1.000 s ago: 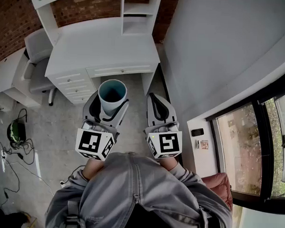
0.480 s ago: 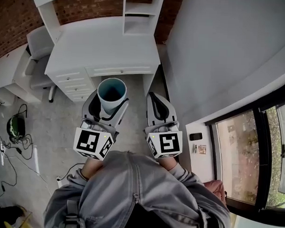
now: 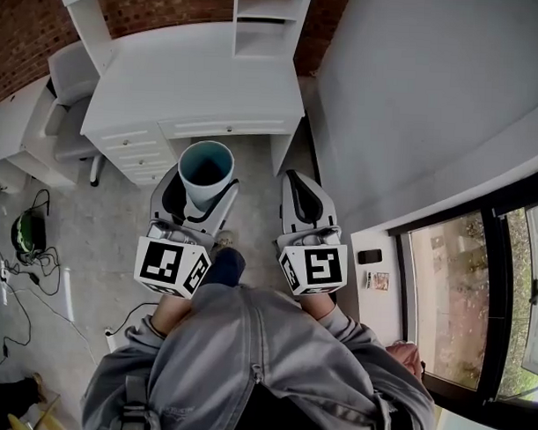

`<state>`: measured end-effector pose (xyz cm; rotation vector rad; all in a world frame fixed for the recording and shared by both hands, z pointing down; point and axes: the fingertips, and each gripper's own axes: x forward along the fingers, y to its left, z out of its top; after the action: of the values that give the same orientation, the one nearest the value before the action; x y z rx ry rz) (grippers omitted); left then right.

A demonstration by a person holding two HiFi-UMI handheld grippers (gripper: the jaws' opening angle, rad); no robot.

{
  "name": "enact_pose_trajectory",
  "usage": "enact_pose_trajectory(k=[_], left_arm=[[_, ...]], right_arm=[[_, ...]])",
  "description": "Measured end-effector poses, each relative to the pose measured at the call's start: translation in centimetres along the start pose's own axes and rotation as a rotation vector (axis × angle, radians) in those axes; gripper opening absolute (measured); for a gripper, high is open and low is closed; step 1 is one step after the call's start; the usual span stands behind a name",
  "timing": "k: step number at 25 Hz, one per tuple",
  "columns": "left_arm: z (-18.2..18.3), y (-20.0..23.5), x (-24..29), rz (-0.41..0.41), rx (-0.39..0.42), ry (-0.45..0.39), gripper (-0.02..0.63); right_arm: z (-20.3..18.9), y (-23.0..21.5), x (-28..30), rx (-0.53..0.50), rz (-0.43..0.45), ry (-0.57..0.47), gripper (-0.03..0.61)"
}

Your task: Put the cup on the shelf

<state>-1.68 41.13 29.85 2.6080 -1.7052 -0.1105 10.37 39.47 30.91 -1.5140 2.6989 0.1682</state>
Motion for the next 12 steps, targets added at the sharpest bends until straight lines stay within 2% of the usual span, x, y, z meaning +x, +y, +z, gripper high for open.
enact_pose_trajectory(k=[6,12], left_arm=[[-0.7,2.6,3.3,-0.018,-0.006,-0.002,0.365],[-0.9,6.8,8.5,-0.043,-0.013,-0.011,0.365]], right_arm=[[-1.4,-1.3,3.8,-0.004,-0.019,0.012,0.028],[-2.0,-2.6,10.6,-0.016,-0.014,0.017,0.028]])
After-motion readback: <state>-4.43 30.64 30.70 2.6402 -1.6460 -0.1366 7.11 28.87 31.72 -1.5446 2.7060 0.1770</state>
